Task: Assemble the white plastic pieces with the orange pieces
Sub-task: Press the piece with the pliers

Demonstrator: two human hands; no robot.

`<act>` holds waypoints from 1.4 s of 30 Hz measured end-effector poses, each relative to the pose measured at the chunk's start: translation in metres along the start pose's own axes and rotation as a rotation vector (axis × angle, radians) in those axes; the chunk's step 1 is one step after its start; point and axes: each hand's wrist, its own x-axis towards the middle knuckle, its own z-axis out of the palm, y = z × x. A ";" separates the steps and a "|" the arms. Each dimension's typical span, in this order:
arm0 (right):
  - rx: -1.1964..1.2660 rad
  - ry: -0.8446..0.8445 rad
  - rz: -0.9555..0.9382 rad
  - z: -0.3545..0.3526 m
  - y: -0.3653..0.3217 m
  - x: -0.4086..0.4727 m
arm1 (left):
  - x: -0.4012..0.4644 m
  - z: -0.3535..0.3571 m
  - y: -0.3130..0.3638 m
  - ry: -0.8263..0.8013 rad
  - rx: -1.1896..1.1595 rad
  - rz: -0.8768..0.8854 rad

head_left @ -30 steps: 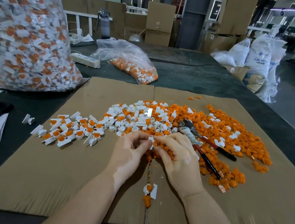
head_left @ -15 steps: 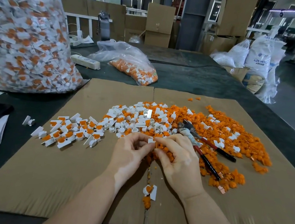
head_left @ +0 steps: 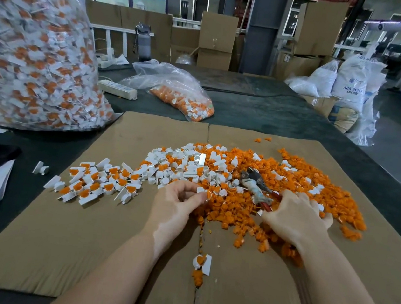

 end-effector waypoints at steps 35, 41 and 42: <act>0.675 -0.521 -0.371 -0.031 -0.045 -0.056 | 0.016 -0.002 0.040 0.126 -0.456 -0.348; 0.525 -0.316 -0.445 -0.024 -0.048 -0.056 | 0.017 0.002 0.036 0.154 -0.467 -0.356; 0.504 -0.284 -0.453 -0.023 -0.047 -0.056 | 0.017 0.003 0.036 0.152 -0.474 -0.353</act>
